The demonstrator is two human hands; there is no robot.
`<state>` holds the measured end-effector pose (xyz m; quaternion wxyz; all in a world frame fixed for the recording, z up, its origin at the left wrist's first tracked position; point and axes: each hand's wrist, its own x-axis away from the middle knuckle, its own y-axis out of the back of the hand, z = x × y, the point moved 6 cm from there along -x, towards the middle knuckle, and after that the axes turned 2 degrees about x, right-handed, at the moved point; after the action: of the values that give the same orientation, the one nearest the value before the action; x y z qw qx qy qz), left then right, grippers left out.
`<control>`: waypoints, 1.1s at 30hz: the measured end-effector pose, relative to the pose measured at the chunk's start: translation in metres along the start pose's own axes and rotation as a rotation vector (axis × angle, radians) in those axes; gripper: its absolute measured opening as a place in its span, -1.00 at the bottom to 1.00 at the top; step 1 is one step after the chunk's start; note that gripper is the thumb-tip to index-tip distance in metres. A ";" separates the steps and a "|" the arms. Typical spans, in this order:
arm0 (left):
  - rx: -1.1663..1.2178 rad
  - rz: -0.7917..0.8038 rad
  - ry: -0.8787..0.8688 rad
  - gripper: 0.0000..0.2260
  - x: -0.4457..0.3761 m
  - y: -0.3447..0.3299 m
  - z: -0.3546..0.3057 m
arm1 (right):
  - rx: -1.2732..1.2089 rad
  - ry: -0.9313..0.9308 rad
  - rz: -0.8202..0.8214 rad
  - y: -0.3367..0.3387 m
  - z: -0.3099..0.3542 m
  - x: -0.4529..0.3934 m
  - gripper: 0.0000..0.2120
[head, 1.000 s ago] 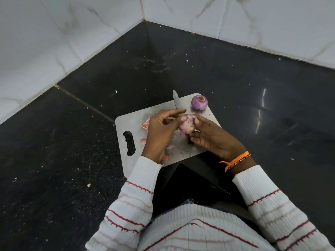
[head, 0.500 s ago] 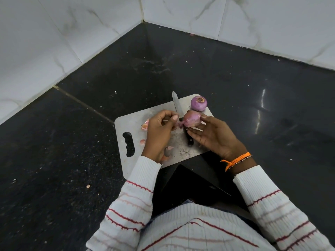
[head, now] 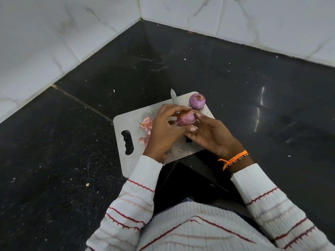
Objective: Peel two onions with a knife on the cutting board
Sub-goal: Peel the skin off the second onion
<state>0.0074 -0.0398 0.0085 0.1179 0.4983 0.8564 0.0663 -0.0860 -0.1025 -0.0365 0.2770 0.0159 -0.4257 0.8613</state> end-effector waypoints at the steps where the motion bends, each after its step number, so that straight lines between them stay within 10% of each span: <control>1: 0.009 -0.014 -0.010 -0.65 0.001 0.001 -0.001 | 0.004 -0.004 0.005 -0.001 0.000 0.001 -0.67; 19: 0.261 -0.188 0.295 -0.78 0.014 0.009 0.015 | 0.356 0.303 0.043 -0.001 0.018 0.021 -0.38; 33: 0.041 -0.165 0.082 -0.85 0.013 0.018 -0.005 | 0.482 0.264 -0.024 0.003 0.010 0.011 -0.37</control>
<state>0.0154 -0.0198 0.0154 0.0777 0.4254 0.8997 0.0594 -0.0991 -0.1064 -0.0290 0.3284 -0.0261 -0.1687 0.9290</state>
